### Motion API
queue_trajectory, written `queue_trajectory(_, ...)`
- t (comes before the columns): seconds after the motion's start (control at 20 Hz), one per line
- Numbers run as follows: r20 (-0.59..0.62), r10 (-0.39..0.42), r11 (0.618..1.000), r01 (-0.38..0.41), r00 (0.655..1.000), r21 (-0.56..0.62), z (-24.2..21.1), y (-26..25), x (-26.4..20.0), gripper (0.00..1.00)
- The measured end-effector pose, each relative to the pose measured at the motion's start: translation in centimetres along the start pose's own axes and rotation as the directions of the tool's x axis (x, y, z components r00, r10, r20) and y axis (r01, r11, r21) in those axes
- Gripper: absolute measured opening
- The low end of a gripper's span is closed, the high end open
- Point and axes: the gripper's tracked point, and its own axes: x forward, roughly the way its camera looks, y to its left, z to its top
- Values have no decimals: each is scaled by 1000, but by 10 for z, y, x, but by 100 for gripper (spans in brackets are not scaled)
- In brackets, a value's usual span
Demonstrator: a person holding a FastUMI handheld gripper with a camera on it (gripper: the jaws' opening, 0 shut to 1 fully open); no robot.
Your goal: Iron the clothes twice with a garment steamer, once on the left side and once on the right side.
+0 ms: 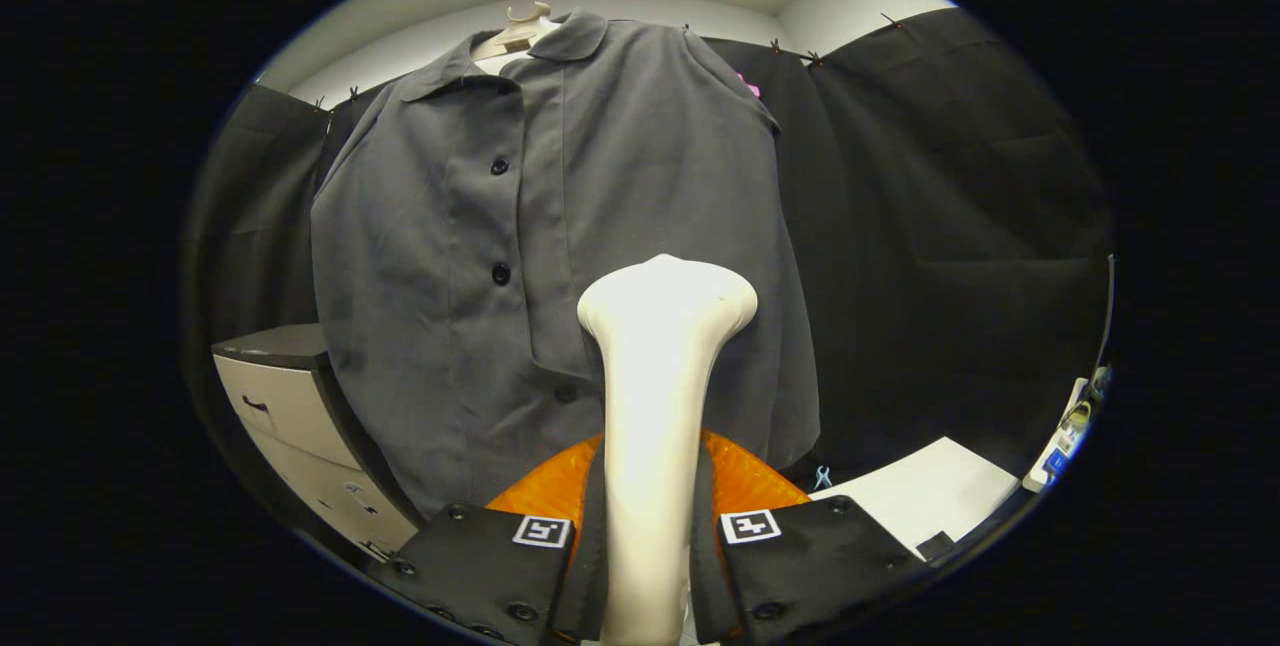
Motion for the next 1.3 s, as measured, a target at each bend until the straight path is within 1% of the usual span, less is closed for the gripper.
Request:
queue_trajectory(0.15,-30,1,1000,-1,1000,15,-23,-3,-5,41)
queue_trajectory(0.35,-54,-11,1000,11,998,12,-38,-9,-9,41)
queue_trajectory(0.55,-45,-20,1000,20,999,8,-36,-12,-19,41)
queue_trajectory(0.85,15,-8,1000,8,1000,-5,2,10,-58,40)
queue_trajectory(1.0,58,23,1000,-23,998,1,32,35,-80,41)
queue_trajectory(1.3,151,44,999,-46,988,6,96,73,-127,41)
